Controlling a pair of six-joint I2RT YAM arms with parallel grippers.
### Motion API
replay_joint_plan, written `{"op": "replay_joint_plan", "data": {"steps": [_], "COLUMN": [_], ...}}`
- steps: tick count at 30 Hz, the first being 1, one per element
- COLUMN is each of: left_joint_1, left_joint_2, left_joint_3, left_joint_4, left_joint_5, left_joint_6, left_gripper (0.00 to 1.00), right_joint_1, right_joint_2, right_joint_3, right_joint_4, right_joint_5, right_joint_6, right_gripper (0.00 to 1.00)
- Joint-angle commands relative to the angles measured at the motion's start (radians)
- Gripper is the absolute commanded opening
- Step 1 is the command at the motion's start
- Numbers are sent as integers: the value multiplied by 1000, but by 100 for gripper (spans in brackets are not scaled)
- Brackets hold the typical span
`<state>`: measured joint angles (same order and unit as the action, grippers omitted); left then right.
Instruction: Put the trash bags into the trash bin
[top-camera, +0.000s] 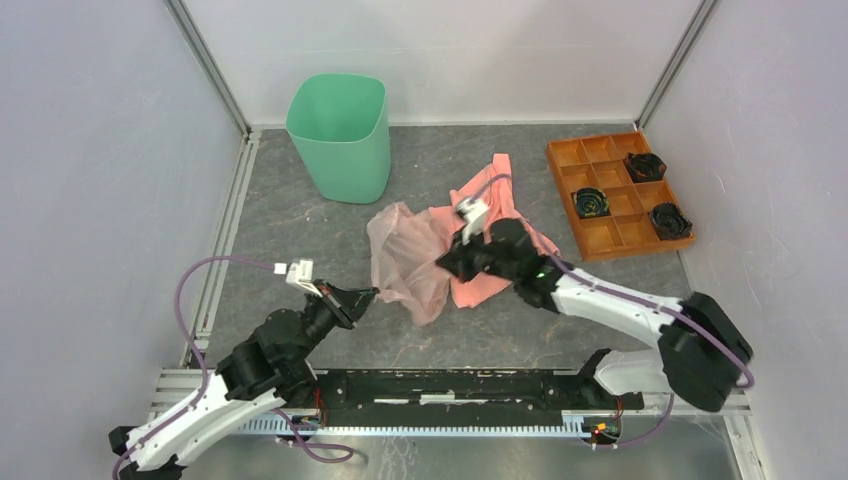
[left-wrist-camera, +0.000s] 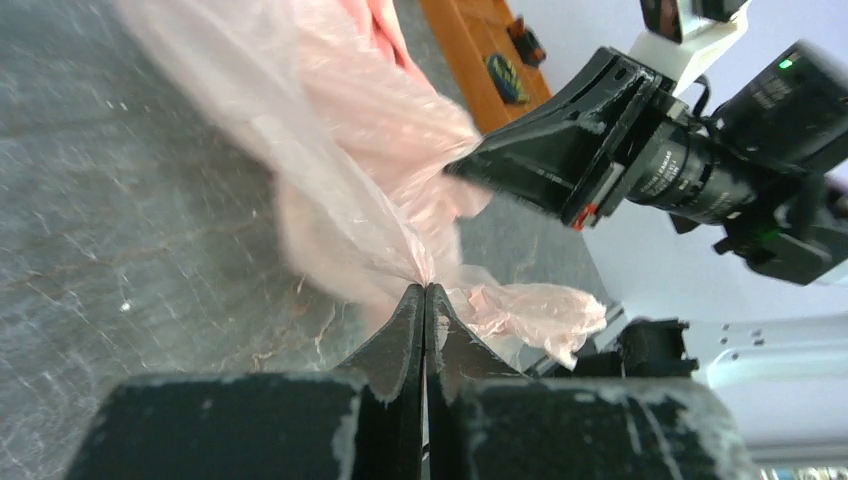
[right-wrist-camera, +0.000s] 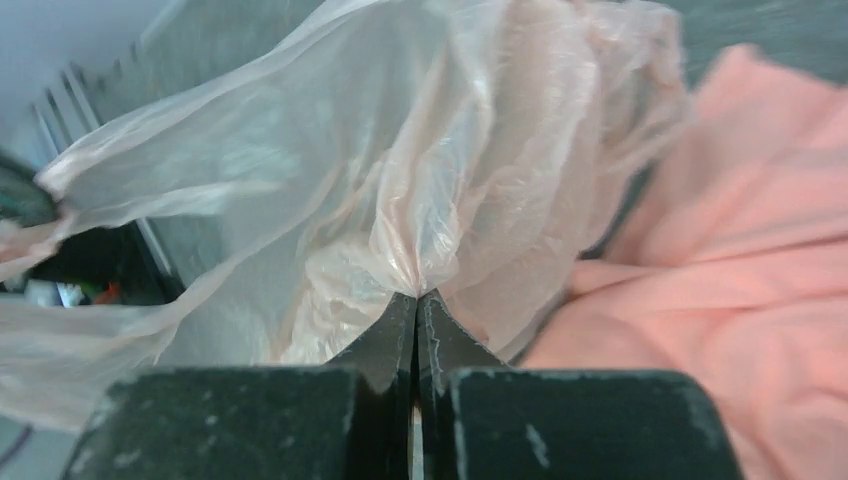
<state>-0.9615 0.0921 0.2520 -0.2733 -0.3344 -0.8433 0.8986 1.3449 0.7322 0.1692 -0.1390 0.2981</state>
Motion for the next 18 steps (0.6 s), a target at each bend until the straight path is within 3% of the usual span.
{"op": "replay_joint_plan", "data": {"steps": [1, 8, 18], "left_joint_1": [3, 3, 0], "left_joint_2": [-43, -54, -83], "left_joint_3": [140, 335, 485], "left_joint_4": [-107, -242, -378], "left_joint_5": [-160, -293, -314], "left_joint_6": [50, 180, 226], "left_gripper": [2, 2, 2], "right_joint_1": [-241, -429, -475], "right_joint_2": [-133, -108, 30], "right_joint_3": [-94, -134, -181], "right_joint_4": [238, 463, 777], "right_joint_5": [-318, -546, -674], "right_joint_6": [228, 482, 682], "right_gripper": [0, 0, 0]}}
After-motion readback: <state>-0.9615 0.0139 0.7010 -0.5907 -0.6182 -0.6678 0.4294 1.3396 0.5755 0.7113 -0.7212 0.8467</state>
